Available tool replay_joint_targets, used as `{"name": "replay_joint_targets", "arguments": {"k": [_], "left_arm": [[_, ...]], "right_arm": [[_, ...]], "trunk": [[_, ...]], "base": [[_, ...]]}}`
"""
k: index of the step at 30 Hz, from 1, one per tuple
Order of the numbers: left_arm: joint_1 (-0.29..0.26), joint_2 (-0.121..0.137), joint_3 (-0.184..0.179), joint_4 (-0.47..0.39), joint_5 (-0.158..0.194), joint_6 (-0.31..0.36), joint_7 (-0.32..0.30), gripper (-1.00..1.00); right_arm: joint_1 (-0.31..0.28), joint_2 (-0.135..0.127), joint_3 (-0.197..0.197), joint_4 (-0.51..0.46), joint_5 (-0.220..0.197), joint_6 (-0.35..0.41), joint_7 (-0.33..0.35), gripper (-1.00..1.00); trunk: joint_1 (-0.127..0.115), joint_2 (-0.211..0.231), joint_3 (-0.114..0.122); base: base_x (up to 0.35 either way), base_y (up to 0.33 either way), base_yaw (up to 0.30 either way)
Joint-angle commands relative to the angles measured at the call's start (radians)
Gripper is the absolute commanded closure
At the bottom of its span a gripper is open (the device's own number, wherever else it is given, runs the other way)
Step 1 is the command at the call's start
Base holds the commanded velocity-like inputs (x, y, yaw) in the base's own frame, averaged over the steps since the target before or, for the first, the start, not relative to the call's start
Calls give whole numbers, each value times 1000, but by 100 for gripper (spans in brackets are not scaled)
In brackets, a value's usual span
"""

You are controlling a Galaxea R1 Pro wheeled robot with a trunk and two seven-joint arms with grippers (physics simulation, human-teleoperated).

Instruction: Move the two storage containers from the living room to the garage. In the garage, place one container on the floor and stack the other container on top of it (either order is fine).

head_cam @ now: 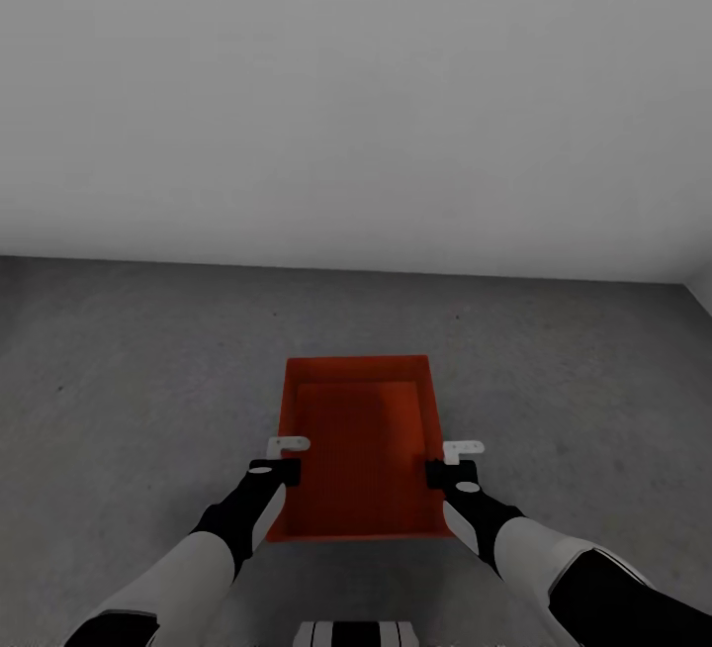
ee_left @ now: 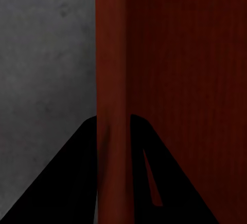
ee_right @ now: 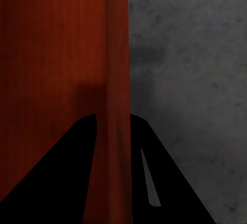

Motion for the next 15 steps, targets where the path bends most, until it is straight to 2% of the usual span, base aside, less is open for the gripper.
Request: {"name": "replay_joint_targets", "arguments": {"k": [1, 15], "left_arm": [[1, 1, -2, 11, -12, 49, 11, 100], [1, 2, -2, 11, -12, 49, 11, 100]], "right_arm": [[-2, -6, -30, -2, 4, -8, -9, 100], [-2, -6, -30, -2, 4, -8, -9, 100]], "trunk": [[0, 0, -2], [0, 0, -5]], "base": [[0, 0, 0], [0, 0, 0]]}}
